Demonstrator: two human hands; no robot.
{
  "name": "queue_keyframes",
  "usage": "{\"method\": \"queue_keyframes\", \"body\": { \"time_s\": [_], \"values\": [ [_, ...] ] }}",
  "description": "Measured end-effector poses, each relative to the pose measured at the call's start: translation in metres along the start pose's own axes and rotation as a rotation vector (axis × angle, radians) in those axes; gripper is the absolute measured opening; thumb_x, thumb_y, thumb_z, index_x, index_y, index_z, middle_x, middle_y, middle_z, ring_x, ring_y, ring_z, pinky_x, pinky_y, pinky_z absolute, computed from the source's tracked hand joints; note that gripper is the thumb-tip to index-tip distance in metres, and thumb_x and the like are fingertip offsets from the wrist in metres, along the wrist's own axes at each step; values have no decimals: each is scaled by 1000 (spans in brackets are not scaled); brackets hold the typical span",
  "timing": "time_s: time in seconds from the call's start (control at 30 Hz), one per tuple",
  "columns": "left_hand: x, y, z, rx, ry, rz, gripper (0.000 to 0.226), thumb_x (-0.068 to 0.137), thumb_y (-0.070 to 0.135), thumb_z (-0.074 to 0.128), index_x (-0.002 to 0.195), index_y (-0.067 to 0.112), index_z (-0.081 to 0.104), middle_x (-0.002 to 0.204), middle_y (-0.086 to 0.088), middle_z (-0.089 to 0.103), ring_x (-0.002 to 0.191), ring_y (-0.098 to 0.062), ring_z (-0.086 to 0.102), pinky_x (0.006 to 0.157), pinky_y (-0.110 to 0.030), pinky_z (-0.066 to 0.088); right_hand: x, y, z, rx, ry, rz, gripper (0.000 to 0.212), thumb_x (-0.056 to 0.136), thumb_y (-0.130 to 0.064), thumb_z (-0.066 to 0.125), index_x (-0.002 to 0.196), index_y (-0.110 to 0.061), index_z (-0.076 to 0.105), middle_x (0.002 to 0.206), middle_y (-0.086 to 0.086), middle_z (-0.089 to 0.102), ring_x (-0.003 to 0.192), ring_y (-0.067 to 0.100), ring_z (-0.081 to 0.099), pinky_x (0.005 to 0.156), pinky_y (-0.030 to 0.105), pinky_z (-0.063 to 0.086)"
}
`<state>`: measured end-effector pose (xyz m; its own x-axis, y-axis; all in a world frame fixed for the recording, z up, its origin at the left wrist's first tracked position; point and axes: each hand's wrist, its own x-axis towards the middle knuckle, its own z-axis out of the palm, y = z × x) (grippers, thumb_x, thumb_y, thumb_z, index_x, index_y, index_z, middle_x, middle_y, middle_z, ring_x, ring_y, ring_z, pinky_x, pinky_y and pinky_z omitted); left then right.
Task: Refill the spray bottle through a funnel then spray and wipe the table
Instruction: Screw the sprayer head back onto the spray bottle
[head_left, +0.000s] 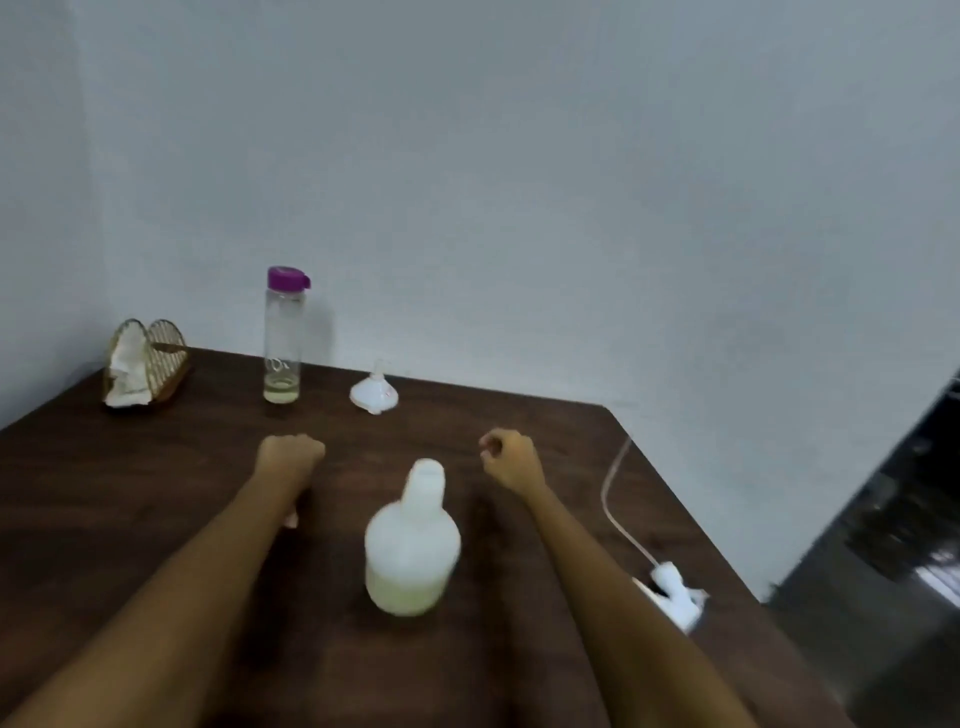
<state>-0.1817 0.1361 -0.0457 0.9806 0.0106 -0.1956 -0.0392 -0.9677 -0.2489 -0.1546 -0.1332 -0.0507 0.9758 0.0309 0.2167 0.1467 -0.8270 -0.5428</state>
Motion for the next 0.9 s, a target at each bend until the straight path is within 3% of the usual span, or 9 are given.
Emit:
{"method": "queue_keyframes", "body": {
  "time_s": [0.17, 0.3, 0.37, 0.5, 0.57, 0.67, 0.8, 0.9],
  "values": [
    [-34, -18, 20, -158, 3, -78, 61, 79, 45, 71, 127, 16, 47, 133, -2, 51, 124, -17, 52, 98, -28, 45, -55, 29, -65, -138, 24, 78, 27, 86, -12, 53, 110, -7, 64, 111, 11, 68, 105, 27, 62, 92, 38, 51],
    [-62, -15, 27, -188, -12, -44, 64, 82, 48, 67, 134, 20, 42, 140, 1, 45, 131, -15, 46, 102, -28, 41, -101, 63, -97, -311, -14, 225, 29, 89, -23, 53, 111, -5, 60, 117, 14, 63, 113, 32, 56, 91, 36, 47],
    [-77, -8, 21, -268, -14, -19, 74, 75, 47, 74, 136, 18, 43, 141, -1, 45, 131, -17, 46, 105, -30, 41, -125, 78, -103, -420, -48, 283, 42, 91, -37, 53, 117, -4, 53, 124, 17, 57, 119, 34, 48, 94, 39, 45],
    [-99, 17, 13, -666, 26, 105, 95, 68, 43, 82, 146, 13, 38, 151, -8, 38, 139, -24, 38, 114, -40, 34, -162, 95, -99, -527, -208, 380, 66, 87, -57, 51, 132, -9, 45, 139, 14, 43, 133, 34, 32, 105, 49, 36],
    [-108, 31, 8, -751, 24, 187, 100, 68, 40, 83, 150, 14, 32, 155, -8, 31, 145, -25, 29, 119, -42, 26, -174, 97, -94, -554, -220, 361, 66, 85, -57, 55, 130, -10, 47, 140, 12, 41, 133, 33, 30, 106, 52, 33],
    [-116, 53, 3, -814, 42, 240, 103, 73, 38, 80, 153, 11, 22, 159, -5, 22, 147, -24, 23, 120, -38, 22, -186, 98, -89, -542, -93, 336, 61, 84, -51, 59, 130, -15, 45, 139, 12, 38, 132, 32, 30, 106, 54, 30],
    [-117, 76, 0, -1002, 170, 233, 75, 75, 29, 80, 140, 12, 49, 140, -9, 53, 128, -25, 50, 104, -33, 41, -193, 108, -91, -431, -103, 464, 63, 86, -49, 57, 136, -16, 36, 142, 12, 36, 133, 34, 31, 107, 51, 31],
    [-118, 82, -2, -1030, 174, 208, 68, 75, 25, 80, 136, 11, 53, 136, -10, 55, 127, -27, 50, 104, -35, 42, -192, 111, -94, -454, -116, 407, 51, 89, -33, 55, 131, -12, 36, 136, 12, 45, 129, 33, 35, 103, 45, 37]
  ]
}}
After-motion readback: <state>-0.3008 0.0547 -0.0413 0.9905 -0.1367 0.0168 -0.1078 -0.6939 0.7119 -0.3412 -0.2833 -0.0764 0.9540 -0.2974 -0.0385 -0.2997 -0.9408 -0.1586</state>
